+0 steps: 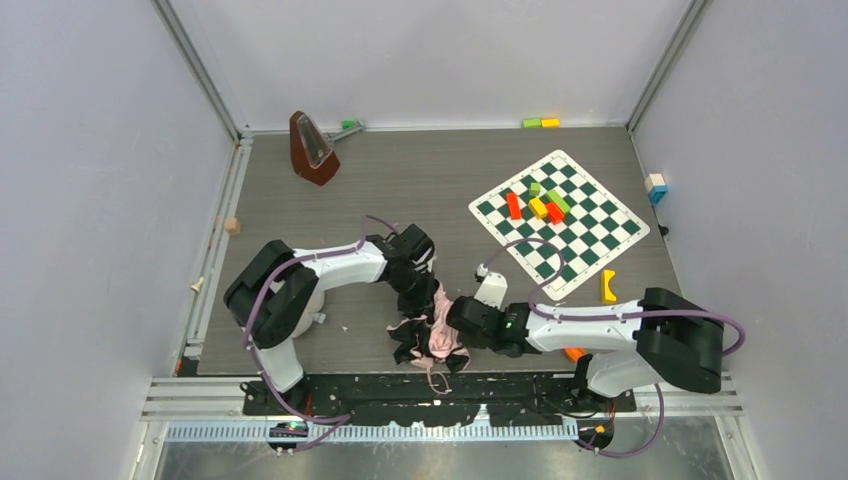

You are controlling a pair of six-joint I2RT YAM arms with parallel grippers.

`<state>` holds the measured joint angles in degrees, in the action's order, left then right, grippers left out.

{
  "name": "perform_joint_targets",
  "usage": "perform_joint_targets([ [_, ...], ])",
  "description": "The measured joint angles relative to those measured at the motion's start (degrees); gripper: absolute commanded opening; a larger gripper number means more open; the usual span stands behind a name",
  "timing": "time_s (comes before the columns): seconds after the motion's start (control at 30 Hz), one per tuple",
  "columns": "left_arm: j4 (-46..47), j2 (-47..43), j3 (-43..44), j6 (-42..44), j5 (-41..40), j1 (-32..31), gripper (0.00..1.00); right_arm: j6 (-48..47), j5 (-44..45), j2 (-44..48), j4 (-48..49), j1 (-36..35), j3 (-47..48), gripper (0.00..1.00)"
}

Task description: Put away the umbrella

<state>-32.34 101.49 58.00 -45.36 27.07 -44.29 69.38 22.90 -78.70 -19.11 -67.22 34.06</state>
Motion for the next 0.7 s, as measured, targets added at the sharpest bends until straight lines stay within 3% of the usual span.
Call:
perform_joint_targets([
  [0.17, 4.57, -2.67, -1.62, -0.68, -3.02, -0.46, 0.0, 0.07, 4.33, 4.72, -1.53, 0.24, -3.13, 0.05],
  [0.43, 3.48, -5.7, -1.03, 1.77, -12.44, -0.48, 0.0, -3.98, 13.42, 24.76, -19.15, 1.2, -1.2, 0.05],
  [0.7, 2.93, -1.88, 3.67, 4.07, -14.34, -0.94, 0.0, -13.9, 11.21, 38.16, -21.16, 3.89, -2.58, 0.05],
])
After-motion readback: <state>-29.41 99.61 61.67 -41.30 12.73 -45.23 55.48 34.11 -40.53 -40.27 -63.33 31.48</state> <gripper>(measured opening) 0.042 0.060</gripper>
